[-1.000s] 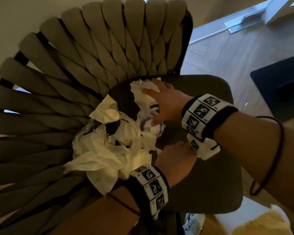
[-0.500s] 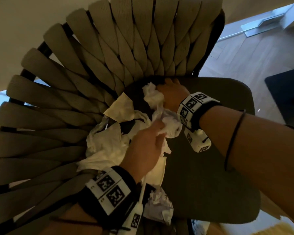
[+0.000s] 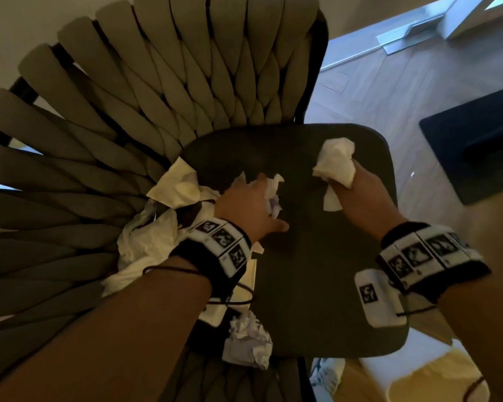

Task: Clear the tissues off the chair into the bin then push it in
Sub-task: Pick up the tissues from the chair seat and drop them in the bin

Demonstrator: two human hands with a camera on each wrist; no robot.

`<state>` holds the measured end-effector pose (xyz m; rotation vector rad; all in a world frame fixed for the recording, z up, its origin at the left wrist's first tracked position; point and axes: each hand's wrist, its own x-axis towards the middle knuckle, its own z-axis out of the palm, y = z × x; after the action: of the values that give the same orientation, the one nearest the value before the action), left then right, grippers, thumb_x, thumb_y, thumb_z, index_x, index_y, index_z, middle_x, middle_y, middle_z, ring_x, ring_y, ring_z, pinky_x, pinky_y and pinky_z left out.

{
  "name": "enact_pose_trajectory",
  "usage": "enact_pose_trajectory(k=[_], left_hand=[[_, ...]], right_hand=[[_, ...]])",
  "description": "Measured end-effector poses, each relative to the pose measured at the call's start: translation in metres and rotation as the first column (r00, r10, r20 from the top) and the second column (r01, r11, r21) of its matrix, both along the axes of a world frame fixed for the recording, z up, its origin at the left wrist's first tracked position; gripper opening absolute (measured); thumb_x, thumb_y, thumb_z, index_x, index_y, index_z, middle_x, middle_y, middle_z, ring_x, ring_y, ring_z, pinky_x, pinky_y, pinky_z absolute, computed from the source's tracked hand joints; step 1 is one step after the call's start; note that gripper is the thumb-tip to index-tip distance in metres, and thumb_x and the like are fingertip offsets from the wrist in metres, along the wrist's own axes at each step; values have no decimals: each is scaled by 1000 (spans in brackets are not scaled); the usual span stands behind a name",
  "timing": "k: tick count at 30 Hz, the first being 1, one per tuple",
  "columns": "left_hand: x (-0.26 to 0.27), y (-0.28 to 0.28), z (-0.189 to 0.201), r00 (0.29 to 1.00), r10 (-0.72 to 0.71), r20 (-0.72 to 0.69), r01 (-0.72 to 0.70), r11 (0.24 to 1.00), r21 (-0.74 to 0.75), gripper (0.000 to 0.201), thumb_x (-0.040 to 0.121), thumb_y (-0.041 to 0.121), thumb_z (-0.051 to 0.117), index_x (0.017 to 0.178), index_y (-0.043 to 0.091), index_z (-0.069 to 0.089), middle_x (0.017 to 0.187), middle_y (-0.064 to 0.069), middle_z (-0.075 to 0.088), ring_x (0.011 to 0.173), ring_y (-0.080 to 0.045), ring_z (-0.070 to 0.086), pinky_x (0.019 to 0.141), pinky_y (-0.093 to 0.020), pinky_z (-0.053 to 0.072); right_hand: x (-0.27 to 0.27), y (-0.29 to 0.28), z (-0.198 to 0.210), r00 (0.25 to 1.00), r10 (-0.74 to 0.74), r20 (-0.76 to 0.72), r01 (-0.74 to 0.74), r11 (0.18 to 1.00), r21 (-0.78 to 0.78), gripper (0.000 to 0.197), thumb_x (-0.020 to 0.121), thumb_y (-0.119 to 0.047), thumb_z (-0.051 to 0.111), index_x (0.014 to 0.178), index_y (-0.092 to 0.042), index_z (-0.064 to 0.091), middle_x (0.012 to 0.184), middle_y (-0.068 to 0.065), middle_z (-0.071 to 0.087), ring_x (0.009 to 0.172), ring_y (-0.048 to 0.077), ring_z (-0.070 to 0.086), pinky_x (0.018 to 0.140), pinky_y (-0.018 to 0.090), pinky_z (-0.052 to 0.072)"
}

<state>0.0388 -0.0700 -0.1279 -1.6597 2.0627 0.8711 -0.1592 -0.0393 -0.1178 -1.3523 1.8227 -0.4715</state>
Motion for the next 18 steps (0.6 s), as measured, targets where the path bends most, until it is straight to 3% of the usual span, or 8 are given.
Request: enact_pose_trajectory(k=[2, 5, 8, 11, 13, 15, 16, 18], left_hand=[[-11, 2, -6, 988, -117, 98, 118, 993, -7, 95, 64, 56, 75, 139, 18, 33, 141, -8, 45, 134, -33, 36, 103, -46, 37], [-24, 5, -4, 961, -203, 186, 221, 972, -77, 56, 78, 39, 68, 123, 14, 47, 123, -7, 59, 115, -30, 54, 92, -41, 43], [-38, 8, 16, 948, -234, 214, 249, 967, -49, 55, 78, 35, 70, 123, 16, 45, 115, -8, 61, 107, -29, 58, 76, -37, 45], [-58, 21, 51, 960, -227, 166, 246, 963, -106, 57, 79, 40, 68, 127, 21, 42, 115, -5, 58, 102, -25, 59, 73, -35, 43], [-76, 40, 74, 968, -236, 84, 248, 951, -182, 60, 77, 47, 66, 126, 26, 39, 112, -3, 58, 97, -24, 59, 74, -37, 47], [-101, 65, 91, 962, -271, -27, 260, 942, -213, 61, 74, 53, 64, 124, 28, 38, 109, 0, 58, 93, -22, 59, 69, -35, 47], [-117, 79, 97, 951, -298, -85, 276, 939, -205, 62, 74, 55, 64, 123, 29, 36, 110, 1, 58, 94, -20, 59, 68, -33, 46], [-151, 112, 104, 912, -350, -215, 318, 932, -173, 62, 74, 56, 64, 122, 32, 35, 112, 5, 57, 94, -14, 58, 69, -27, 43]], right_hand=[[-8, 30, -1, 995, -82, 51, 80, 996, 35, 21, 98, -22, 43, 117, -17, 50, 104, -3, 55, 95, 13, 54, 82, 28, 39], [-13, 69, -3, 965, -196, 173, 183, 979, 92, 11, 97, -21, 44, 101, -31, 47, 92, -12, 54, 87, 9, 56, 80, 27, 42], [-17, 106, -1, 932, -264, 247, 247, 964, 97, 15, 97, -23, 44, 99, -38, 46, 95, -12, 56, 89, 8, 59, 83, 30, 47], [-28, 144, -4, 858, -420, 296, 400, 907, 128, 18, 94, -27, 50, 89, -44, 47, 90, -17, 56, 81, 1, 60, 85, 36, 51], [-41, 171, -5, 800, -507, 320, 488, 861, 145, 13, 83, -56, 54, 87, -44, 52, 85, -18, 60, 75, -8, 63, 82, 31, 52], [-58, 203, -3, 797, -542, 267, 525, 840, 137, 43, 65, -80, 48, 86, -44, 59, 75, -21, 65, 74, -15, 61, 72, 15, 46], [-64, 218, 2, 799, -554, 234, 535, 833, 141, 39, 72, -72, 50, 92, -41, 61, 76, -22, 65, 73, -9, 61, 71, 13, 45], [-78, 252, 11, 787, -573, 227, 550, 820, 160, 20, 90, -37, 54, 108, -29, 58, 82, -19, 61, 76, -3, 57, 72, 16, 45]])
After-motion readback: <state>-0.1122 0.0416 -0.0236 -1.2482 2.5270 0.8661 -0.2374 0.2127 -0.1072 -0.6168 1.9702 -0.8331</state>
